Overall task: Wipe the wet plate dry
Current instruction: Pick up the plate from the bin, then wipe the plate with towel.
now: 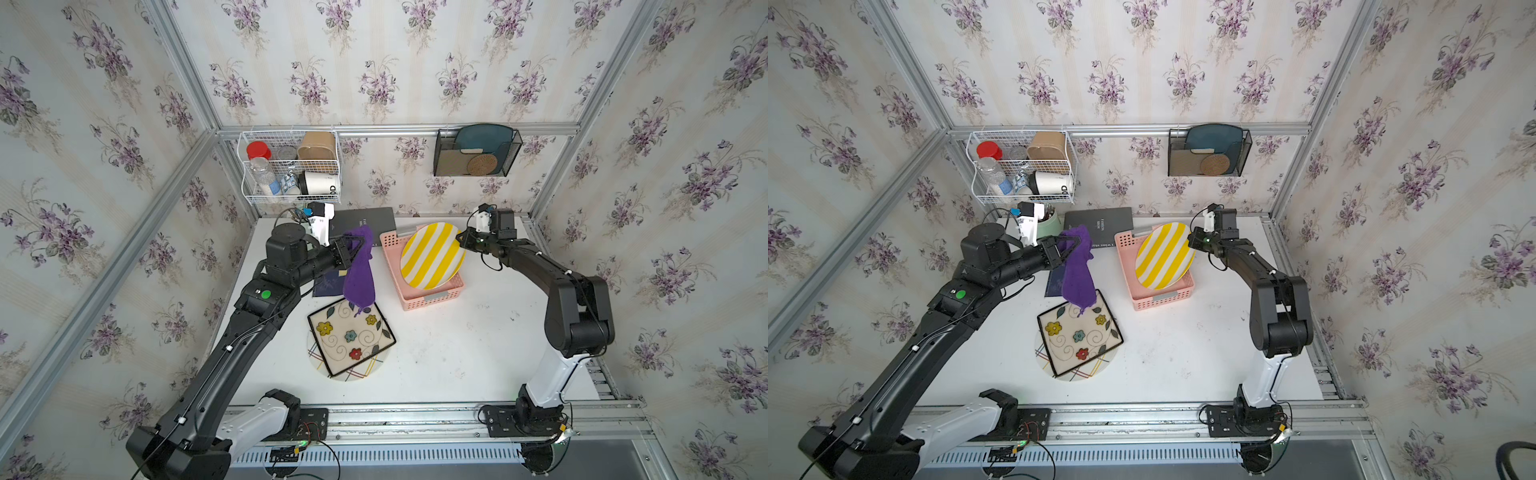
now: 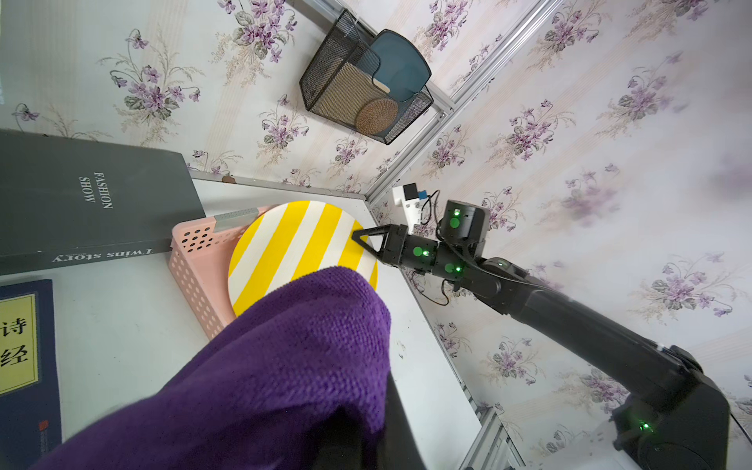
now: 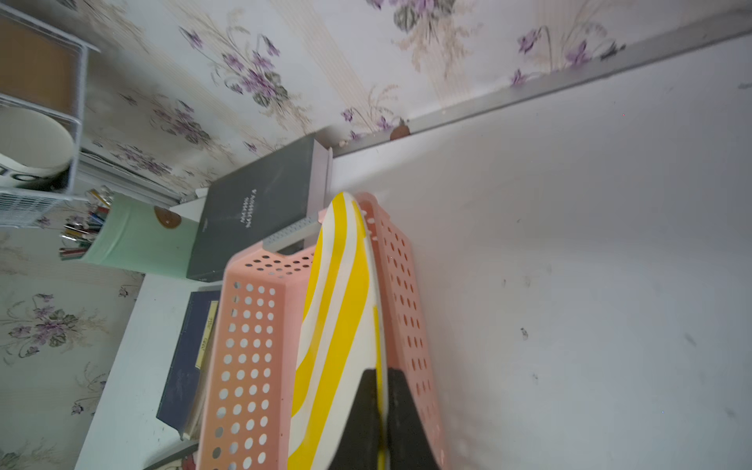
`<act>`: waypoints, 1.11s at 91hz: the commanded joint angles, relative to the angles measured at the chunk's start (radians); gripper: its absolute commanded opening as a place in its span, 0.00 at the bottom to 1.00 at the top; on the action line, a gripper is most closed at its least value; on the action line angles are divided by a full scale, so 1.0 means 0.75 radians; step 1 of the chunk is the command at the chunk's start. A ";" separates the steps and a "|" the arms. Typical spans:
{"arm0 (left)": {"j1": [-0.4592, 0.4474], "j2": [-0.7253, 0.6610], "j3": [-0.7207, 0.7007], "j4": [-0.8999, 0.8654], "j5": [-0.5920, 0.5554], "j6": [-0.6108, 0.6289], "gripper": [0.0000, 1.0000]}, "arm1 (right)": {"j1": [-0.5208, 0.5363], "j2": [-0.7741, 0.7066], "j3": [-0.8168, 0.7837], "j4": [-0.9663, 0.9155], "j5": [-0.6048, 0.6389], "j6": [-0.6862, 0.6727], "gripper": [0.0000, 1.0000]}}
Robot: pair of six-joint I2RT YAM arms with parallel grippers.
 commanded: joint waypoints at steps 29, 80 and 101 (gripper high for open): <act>-0.024 0.203 -0.053 0.204 -0.003 -0.046 0.00 | 0.368 -0.538 -0.502 0.647 0.083 0.563 0.00; -0.265 0.518 -0.073 0.673 0.244 -0.302 0.00 | 0.653 -0.516 -0.340 0.820 0.079 0.703 0.00; -0.047 0.384 -0.161 0.672 0.088 -0.405 0.00 | 0.565 -0.606 -0.373 0.783 0.091 0.692 0.00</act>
